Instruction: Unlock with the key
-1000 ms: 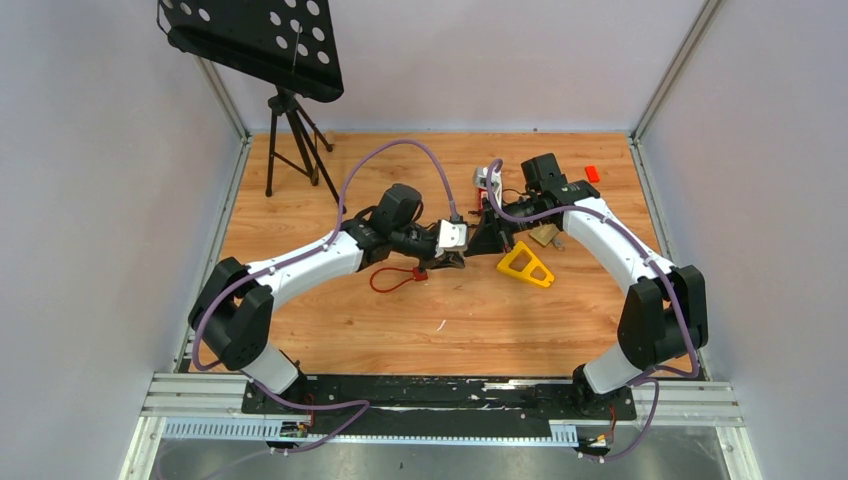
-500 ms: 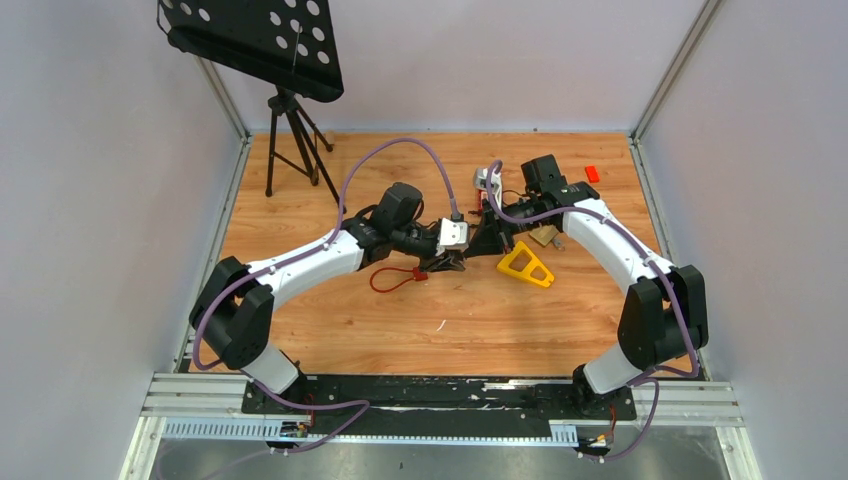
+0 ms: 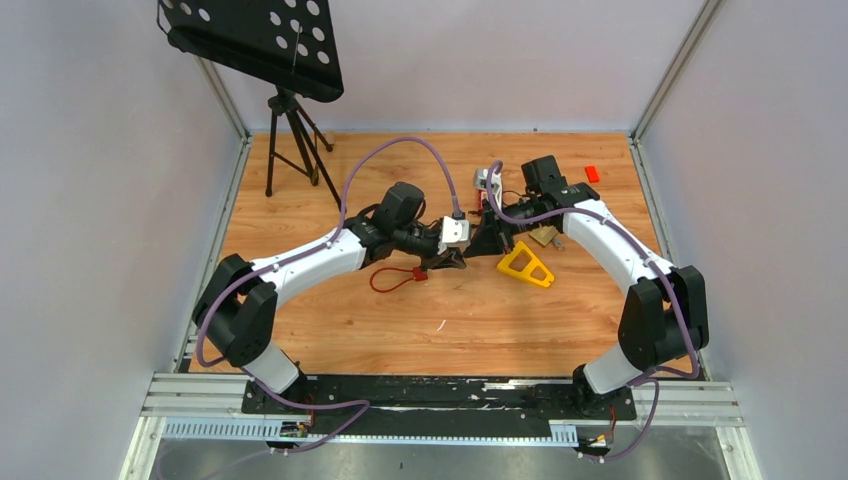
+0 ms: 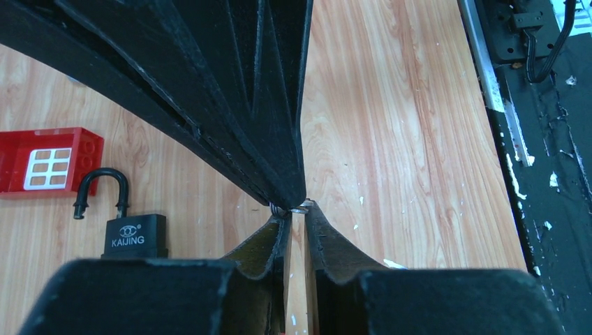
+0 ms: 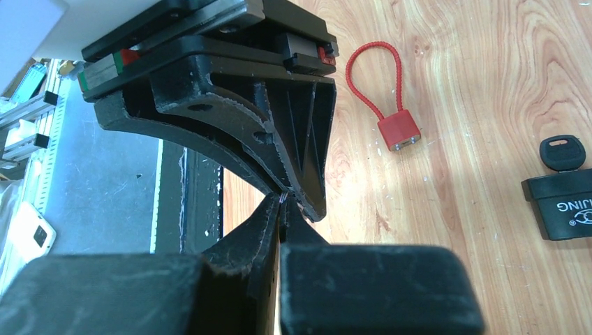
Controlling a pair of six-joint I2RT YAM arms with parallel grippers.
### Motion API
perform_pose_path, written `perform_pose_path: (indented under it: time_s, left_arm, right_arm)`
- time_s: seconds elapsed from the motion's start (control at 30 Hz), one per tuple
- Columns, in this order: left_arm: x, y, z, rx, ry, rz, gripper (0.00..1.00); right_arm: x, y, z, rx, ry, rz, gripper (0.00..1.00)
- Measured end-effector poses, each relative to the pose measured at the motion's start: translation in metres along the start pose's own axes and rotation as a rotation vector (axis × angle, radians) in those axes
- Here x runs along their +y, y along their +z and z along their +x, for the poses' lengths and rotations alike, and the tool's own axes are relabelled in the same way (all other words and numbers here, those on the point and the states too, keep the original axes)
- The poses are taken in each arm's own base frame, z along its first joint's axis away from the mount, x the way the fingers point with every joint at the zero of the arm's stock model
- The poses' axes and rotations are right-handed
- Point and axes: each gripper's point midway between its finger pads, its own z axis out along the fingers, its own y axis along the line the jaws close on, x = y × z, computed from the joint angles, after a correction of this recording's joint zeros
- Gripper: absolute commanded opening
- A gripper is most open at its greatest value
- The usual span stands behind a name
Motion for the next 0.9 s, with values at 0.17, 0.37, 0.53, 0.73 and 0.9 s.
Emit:
perform_pose_path:
  time_s: [0.17, 0.37, 0.53, 0.73, 0.9]
  left_arm:
    - [-0.0008, -0.0001, 0.0007, 0.003, -0.003, 0.003, 0.09]
    - [-0.0024, -0.0004, 0.0016, 0.007, -0.009, 0.009, 0.0]
    - [-0.0042, -0.0008, 0.0039, 0.015, -0.018, 0.013, 0.01]
    - [-0.0027, -0.0011, 0.005, 0.021, -0.022, 0.004, 0.29]
    - [0.001, 0.0018, 0.008, 0.03, -0.028, -0.002, 0.36]
  right_arm:
    - [-0.0003, 0.0003, 0.0022, 0.003, 0.005, 0.001, 0.0]
    - [-0.0018, 0.0001, 0.003, 0.008, 0.005, 0.01, 0.0]
    - [-0.004, -0.0001, 0.0049, 0.016, 0.006, 0.022, 0.0]
    - [-0.0043, 0.0001, 0.0057, 0.017, 0.007, 0.023, 0.0]
    - [-0.0043, 0.0001, 0.0056, 0.016, 0.007, 0.022, 0.0]
